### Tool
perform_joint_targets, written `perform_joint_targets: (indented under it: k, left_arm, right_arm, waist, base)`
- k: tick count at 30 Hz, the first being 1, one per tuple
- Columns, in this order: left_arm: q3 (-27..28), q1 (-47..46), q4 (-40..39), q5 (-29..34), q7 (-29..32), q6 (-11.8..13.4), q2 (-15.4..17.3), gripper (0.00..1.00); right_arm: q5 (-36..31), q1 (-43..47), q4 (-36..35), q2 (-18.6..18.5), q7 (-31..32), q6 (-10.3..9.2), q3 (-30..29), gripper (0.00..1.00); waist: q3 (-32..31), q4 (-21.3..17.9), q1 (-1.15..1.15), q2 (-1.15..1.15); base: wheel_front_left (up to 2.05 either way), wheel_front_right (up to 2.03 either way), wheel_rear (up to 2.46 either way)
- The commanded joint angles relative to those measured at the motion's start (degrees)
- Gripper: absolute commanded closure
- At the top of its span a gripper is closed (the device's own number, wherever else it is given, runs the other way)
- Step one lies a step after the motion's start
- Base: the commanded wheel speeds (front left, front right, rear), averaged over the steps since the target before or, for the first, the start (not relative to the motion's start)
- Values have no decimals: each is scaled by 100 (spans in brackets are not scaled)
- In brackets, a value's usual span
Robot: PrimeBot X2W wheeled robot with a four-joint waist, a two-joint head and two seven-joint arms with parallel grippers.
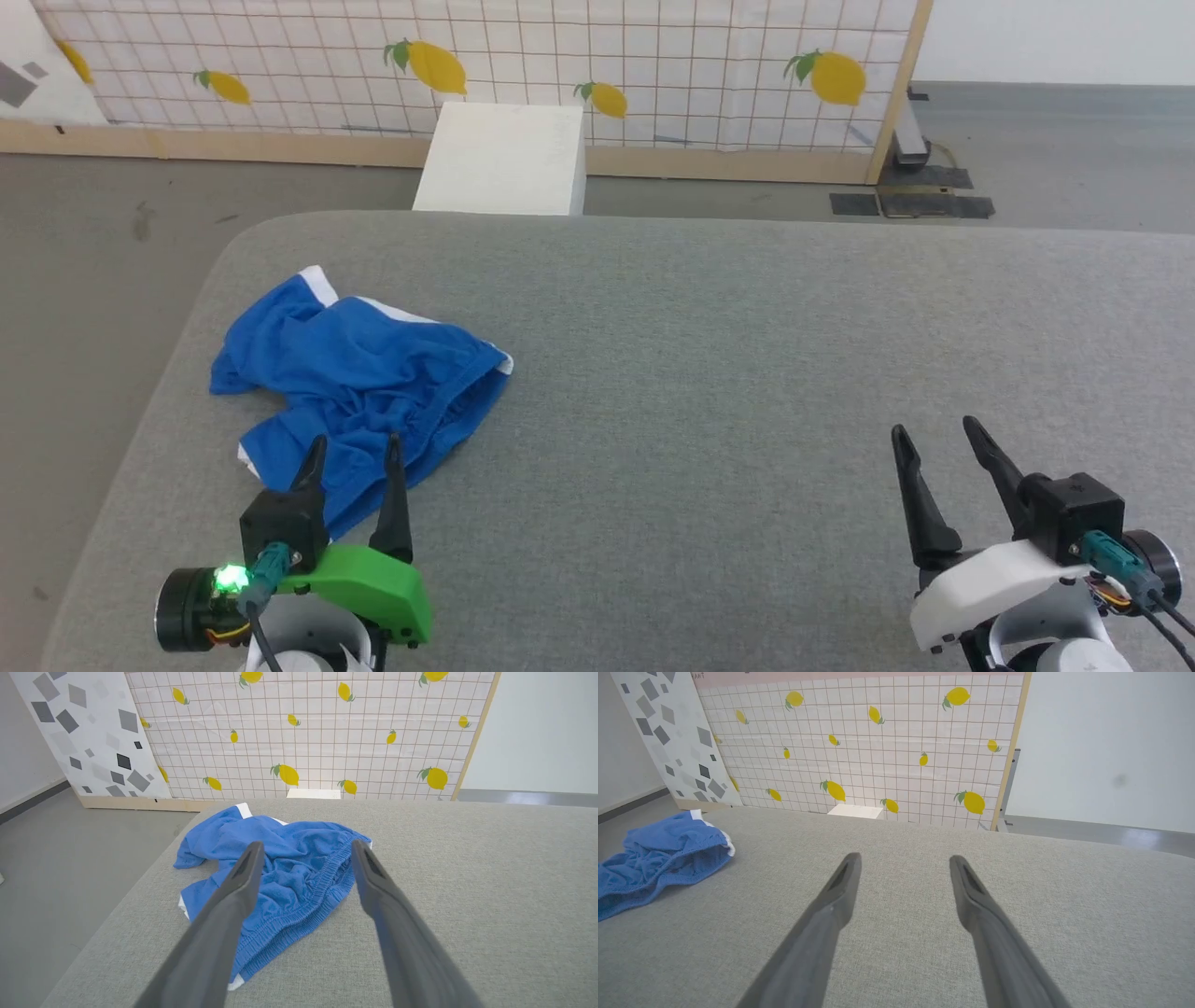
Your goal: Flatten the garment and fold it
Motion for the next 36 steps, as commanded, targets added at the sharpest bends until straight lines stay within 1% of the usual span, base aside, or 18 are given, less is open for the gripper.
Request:
perform_joint_targets:
  k: [1, 36]
  left_arm:
    - [-12, 26, 26, -113, -80, 45, -4, 0]
    - [-66, 248, 234, -409, -492, 151, -8, 0]
  right_arm:
    - [64, 27, 35, 0, -82, -2, -12, 0]
    - [498, 119, 349, -1, -497, -4, 38, 0]
  waist:
    - [4, 58, 0, 0]
    - [-64, 1220, 0, 0]
  base:
    - [0, 0, 0]
    - [0, 0, 0]
